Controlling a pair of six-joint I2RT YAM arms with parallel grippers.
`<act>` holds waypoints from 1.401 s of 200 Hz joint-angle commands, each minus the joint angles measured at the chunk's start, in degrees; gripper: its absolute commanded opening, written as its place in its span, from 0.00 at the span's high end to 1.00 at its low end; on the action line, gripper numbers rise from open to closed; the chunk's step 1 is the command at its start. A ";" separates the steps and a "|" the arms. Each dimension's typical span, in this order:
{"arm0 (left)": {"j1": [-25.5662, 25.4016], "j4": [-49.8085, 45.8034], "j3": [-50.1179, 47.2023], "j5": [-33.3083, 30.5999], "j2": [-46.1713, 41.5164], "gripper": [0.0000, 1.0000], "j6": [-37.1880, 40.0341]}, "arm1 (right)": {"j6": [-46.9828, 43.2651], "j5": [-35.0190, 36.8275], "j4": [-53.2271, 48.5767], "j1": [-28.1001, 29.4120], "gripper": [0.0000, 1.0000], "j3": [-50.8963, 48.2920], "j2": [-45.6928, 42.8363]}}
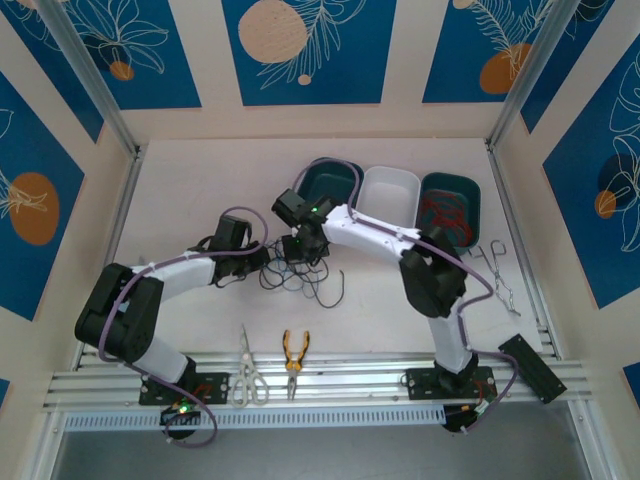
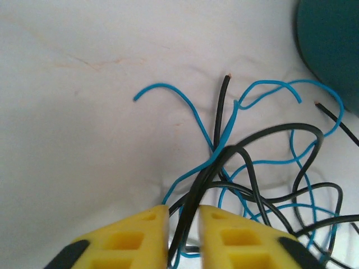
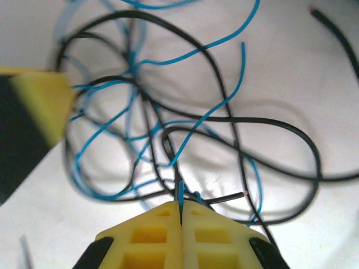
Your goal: Untangle the cables
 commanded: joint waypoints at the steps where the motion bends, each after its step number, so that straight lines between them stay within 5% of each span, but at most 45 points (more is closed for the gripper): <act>1: -0.26 -0.61 0.66 -1.20 -0.86 0.83 0.01 | -3.70 -0.57 0.47 1.28 1.00 -1.43 -8.67; 86: -0.26 -3.52 0.50 -3.33 -1.35 0.88 0.10 | -12.32 -4.29 9.97 1.49 1.00 -2.14 -25.40; 181: -0.23 -3.96 -0.74 -4.77 -1.97 0.87 -0.27 | -22.71 9.05 10.98 0.55 1.00 8.38 -32.73; 280: -0.22 -0.41 -4.02 -5.99 -5.12 0.77 -1.18 | -26.86 18.29 6.33 -3.66 1.00 25.60 -31.00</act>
